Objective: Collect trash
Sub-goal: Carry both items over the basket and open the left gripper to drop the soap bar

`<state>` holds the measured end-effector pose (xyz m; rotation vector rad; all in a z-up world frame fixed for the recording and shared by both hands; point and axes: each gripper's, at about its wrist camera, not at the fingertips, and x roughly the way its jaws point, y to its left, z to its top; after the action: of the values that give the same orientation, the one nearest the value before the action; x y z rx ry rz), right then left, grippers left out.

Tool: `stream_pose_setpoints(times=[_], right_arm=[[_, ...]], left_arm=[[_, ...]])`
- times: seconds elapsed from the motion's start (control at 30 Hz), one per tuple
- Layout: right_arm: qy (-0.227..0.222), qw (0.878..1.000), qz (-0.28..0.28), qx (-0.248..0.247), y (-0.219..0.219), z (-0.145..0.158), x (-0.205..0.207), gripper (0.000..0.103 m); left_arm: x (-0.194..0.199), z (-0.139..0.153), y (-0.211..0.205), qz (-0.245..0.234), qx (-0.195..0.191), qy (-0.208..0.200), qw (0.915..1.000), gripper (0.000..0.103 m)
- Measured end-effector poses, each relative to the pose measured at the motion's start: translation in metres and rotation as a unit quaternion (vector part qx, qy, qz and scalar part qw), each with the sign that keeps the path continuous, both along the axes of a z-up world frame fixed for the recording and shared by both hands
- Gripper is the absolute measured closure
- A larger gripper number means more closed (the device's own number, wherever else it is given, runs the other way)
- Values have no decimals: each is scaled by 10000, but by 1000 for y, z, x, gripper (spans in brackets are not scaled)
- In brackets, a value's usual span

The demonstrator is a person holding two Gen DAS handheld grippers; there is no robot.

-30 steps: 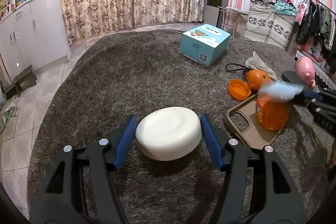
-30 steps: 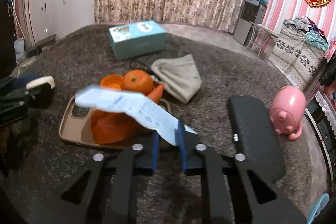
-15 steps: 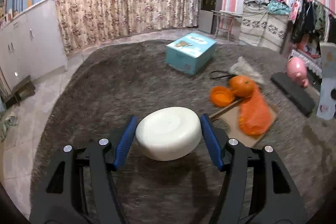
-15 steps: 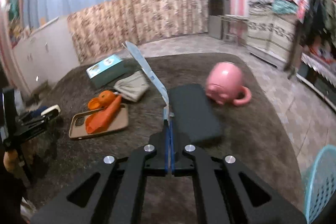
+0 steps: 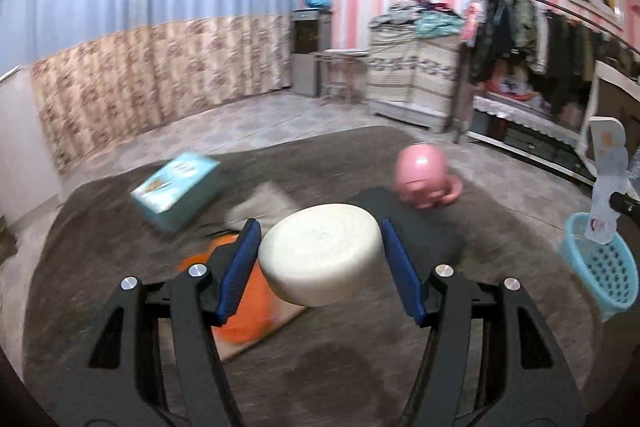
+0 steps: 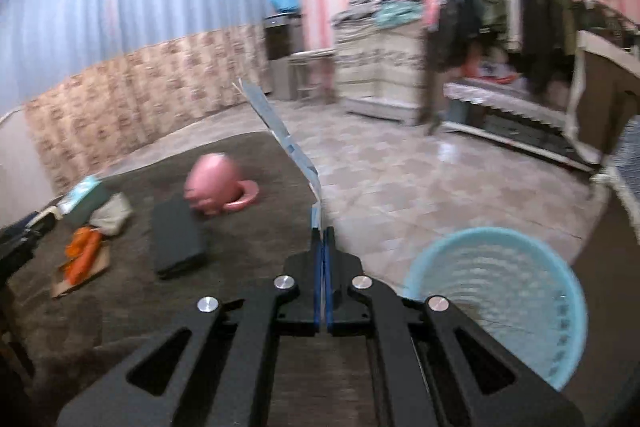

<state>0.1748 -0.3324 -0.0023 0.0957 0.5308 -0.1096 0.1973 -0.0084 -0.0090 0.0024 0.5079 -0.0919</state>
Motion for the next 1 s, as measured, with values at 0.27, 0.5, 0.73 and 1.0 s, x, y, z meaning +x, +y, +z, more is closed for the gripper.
stream_pose_setpoints(times=[0.27,0.5,0.73,1.0], right_arm=[[-88,9951,-979,-38,-89,7,-27,102],[-47,9847,-1721,272,-163,-4,-50,102],[-100,9761,-2088,593,-203,-17,-62,102],[-22,9716,-2249,732,-227,-32,-67,102]], left_arm=[[-1,19,-114,-908,-5,-263,9955,42],[-3,24,-201,-1522,-98,-288,9879,42],[-3,24,-284,-2070,-223,-194,9779,42],[-5,8,-355,-2457,-210,-75,9691,42]])
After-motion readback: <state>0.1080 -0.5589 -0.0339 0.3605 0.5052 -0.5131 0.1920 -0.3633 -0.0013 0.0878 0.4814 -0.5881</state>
